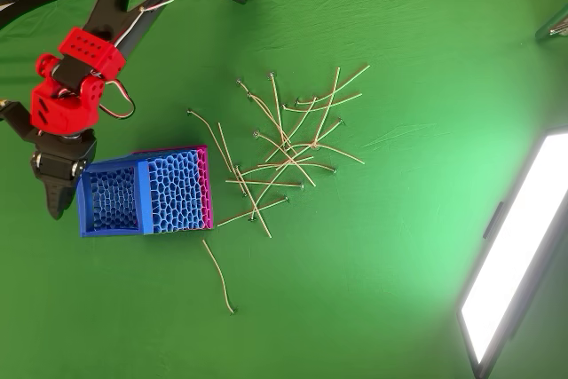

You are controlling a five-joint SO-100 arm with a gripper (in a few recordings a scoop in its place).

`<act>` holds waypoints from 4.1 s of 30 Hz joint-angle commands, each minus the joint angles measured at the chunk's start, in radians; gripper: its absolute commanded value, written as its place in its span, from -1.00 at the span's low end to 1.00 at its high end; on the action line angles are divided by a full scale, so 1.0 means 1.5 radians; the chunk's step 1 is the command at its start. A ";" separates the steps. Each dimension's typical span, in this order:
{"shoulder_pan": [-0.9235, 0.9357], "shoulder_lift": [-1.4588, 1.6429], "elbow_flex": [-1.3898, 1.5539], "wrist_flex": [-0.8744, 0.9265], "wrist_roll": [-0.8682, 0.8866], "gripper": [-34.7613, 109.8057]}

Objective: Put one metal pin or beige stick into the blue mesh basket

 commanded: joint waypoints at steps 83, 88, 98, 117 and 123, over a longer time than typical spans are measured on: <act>-0.379 1.297 1.466 0.052 0.162 -0.51; -0.379 1.297 1.466 0.053 0.159 -0.51; -0.380 1.297 1.473 0.036 0.153 -0.51; -0.380 1.297 1.473 0.036 0.152 -0.51; -0.380 1.297 1.473 0.036 0.152 -0.51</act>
